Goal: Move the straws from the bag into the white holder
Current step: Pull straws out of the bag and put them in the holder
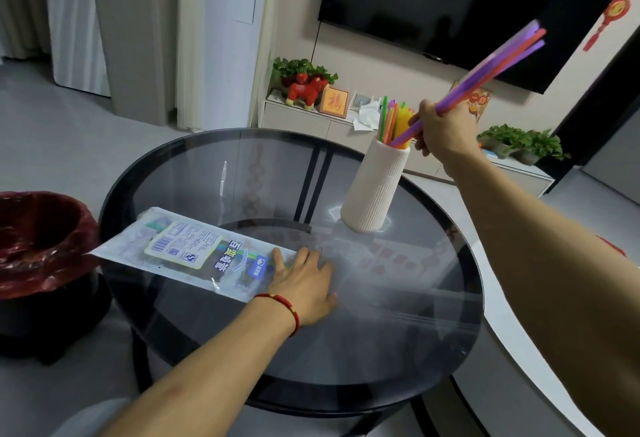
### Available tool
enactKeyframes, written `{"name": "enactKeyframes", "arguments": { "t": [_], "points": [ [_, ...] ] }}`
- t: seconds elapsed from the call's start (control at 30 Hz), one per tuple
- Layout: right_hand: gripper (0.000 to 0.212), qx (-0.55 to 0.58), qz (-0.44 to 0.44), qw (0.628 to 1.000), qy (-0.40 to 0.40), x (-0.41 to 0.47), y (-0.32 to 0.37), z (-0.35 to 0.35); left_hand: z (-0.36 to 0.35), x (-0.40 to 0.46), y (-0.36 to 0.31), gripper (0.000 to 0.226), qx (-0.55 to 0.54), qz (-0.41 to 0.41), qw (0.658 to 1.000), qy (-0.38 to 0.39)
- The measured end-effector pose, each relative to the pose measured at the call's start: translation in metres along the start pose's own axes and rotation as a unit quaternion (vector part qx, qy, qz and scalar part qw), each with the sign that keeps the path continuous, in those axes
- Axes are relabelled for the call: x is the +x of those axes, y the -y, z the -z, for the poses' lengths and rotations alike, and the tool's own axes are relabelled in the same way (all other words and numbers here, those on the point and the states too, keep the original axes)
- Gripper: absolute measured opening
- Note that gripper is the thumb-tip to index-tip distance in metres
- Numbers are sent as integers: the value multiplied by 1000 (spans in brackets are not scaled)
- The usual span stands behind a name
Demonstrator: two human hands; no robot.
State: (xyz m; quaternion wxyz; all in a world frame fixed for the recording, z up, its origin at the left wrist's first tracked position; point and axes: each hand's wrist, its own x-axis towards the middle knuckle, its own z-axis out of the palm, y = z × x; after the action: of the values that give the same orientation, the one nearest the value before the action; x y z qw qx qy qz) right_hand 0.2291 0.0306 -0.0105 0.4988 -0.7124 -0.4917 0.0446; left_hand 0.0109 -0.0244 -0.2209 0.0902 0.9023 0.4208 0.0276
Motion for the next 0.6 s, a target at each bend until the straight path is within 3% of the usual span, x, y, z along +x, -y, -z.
{"name": "enactKeyframes", "arguments": {
  "t": [0.13, 0.33, 0.6],
  "points": [
    [36, -82, -36, 994, 65, 12, 3, -10, 1, 1, 0, 49, -7, 2, 1000, 10],
    [39, -171, -76, 978, 87, 14, 0, -29, 1, 3, 0, 48, -7, 5, 1000, 13],
    [31, -98, -8, 995, -28, 16, 14, -23, 0, 5, 1, 47, -8, -1, 1000, 12]
  ]
}}
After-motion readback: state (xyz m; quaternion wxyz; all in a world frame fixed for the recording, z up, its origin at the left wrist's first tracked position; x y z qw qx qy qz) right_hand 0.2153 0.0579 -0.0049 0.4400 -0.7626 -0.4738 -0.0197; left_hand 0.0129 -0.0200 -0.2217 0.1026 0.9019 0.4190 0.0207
